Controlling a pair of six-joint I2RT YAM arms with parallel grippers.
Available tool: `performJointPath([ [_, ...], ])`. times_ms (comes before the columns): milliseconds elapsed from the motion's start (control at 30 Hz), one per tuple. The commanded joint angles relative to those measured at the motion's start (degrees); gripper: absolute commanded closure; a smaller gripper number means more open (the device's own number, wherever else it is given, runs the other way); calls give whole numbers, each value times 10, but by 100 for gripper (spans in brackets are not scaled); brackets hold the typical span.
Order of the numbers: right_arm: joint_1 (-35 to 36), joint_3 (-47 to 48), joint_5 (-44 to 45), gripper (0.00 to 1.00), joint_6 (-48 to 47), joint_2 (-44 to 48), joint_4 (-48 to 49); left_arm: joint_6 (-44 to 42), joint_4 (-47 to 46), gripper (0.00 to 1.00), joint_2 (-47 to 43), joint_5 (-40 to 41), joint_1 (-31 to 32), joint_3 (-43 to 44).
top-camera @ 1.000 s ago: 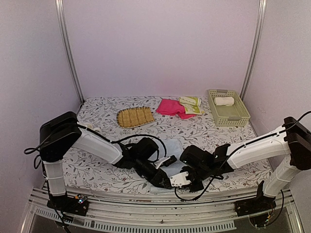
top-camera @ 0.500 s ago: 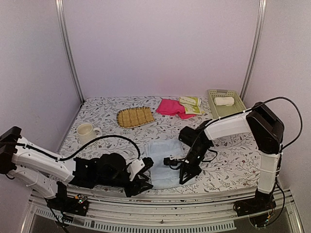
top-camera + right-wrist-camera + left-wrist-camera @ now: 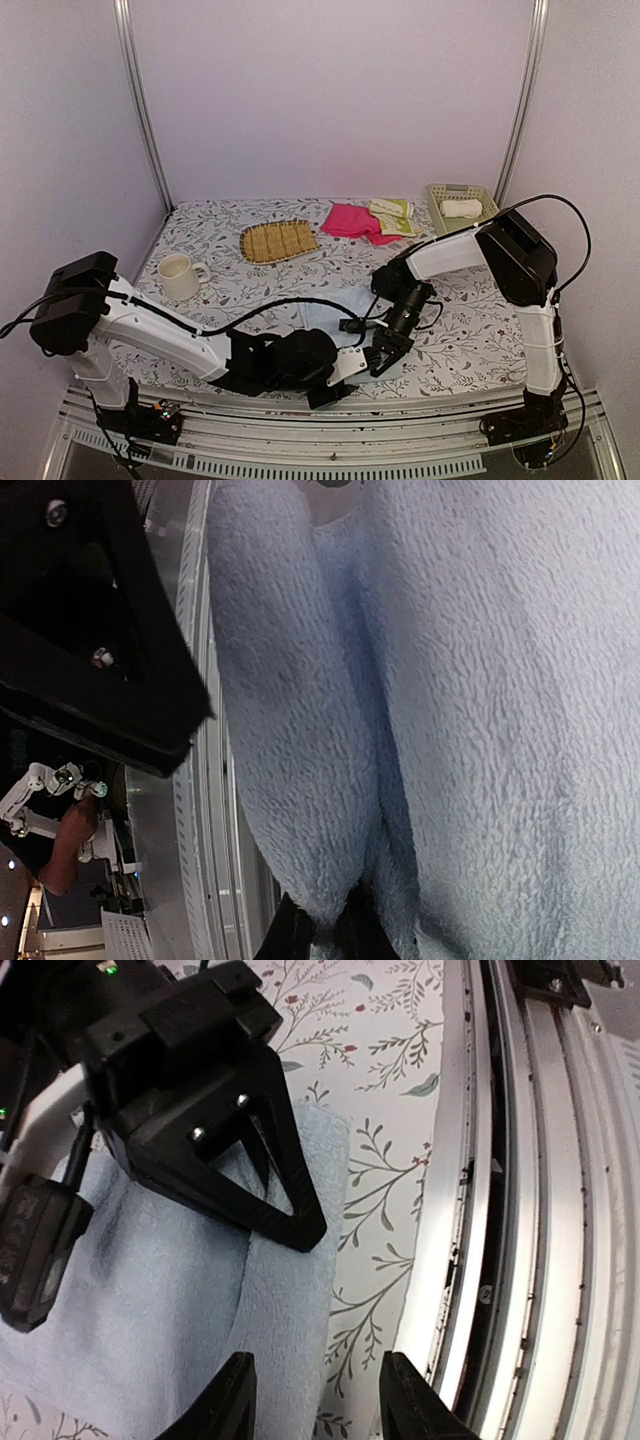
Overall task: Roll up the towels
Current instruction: Roll the towel at the center of the board.
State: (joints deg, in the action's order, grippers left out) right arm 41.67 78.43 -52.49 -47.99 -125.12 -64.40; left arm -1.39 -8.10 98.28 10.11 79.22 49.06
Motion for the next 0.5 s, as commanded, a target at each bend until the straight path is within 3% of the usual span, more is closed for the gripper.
performJointPath([
  [0,-3,6,-4,94,-15,-20,-16,-78,19,56,74,52,5,49],
  [200,-3,0,-7,94,-18,-15,-16,-92,27,67,119,63,0,76],
  [333,-3,-3,-14,93,-21,-5,-22,-88,41,87,123,73,-2,84],
  [400,-3,-2,-26,88,-33,18,-42,-83,52,97,116,50,-3,90],
  [467,-8,-6,-35,80,-56,57,-62,-71,67,100,107,18,-6,92],
])
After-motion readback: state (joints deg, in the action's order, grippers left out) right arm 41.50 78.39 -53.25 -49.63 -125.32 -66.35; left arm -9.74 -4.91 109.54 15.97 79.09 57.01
